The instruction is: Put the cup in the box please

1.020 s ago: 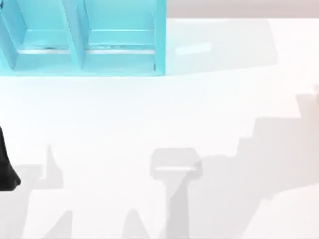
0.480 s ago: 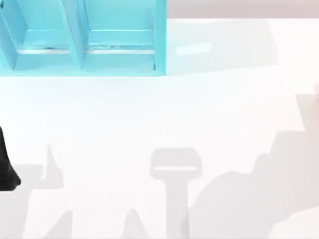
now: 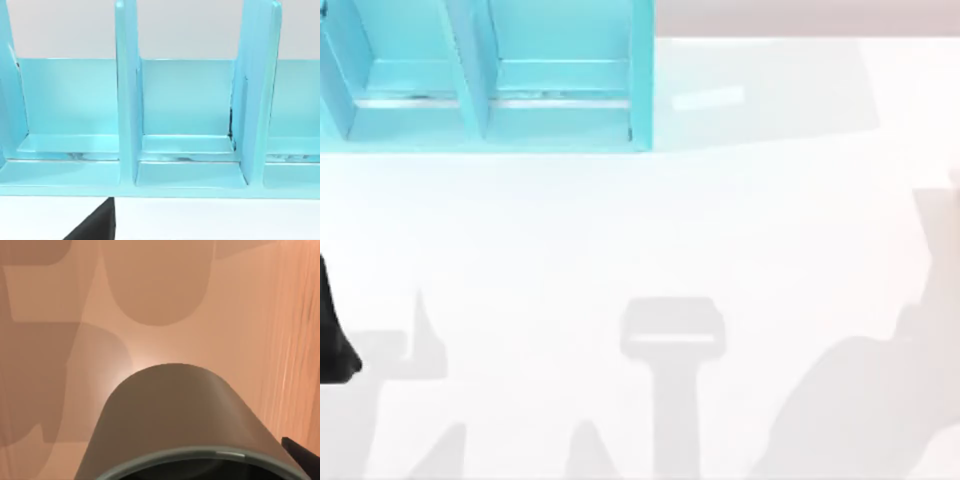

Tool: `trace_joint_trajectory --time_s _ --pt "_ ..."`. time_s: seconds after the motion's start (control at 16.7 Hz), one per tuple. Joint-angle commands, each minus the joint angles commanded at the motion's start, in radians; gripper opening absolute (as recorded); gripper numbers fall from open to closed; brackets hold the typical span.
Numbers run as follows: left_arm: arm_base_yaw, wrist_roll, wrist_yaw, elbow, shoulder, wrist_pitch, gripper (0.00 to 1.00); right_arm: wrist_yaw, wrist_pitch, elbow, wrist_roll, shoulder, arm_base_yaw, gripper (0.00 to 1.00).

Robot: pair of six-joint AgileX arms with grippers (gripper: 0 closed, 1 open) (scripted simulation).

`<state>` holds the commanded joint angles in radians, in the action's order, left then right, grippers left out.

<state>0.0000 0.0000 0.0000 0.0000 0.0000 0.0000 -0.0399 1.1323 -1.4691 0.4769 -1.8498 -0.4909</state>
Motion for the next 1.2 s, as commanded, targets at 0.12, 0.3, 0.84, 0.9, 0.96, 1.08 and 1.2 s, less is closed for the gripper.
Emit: trace_joint_trajectory --time_s 0.12,0.3,0.84,0.9,0.96,1.08,1.2 --pt "0.0 0.0 0.0 0.0 0.0 0.0 1.0 0.0 -0.01 0.01 -0.001 0.001 0.001 0.0" --pt "0.0 0.0 0.0 0.0 0.0 0.0 1.0 0.0 -0.01 0.01 -0.001 0.001 0.001 0.08" --pt "0.0 0.0 0.0 0.0 0.0 0.0 1.0 0.0 -0.01 0.01 -0.001 0.001 0.001 0.75" --pt "0.0 0.0 0.0 0.0 0.0 0.0 1.0 0.0 -0.01 0.01 -0.001 0.001 0.001 0.83" --pt "0.0 0.0 0.0 0.0 0.0 0.0 1.0 0.0 -0.01 0.01 -0.001 0.001 0.001 0.9" --pt "0.0 0.0 0.0 0.0 0.0 0.0 1.0 0.0 -0.01 0.01 -0.001 0.001 0.001 1.0" --pt "0.0 0.0 0.0 0.0 0.0 0.0 1.0 0.0 -0.01 0.01 -0.001 0.001 0.001 1.0"
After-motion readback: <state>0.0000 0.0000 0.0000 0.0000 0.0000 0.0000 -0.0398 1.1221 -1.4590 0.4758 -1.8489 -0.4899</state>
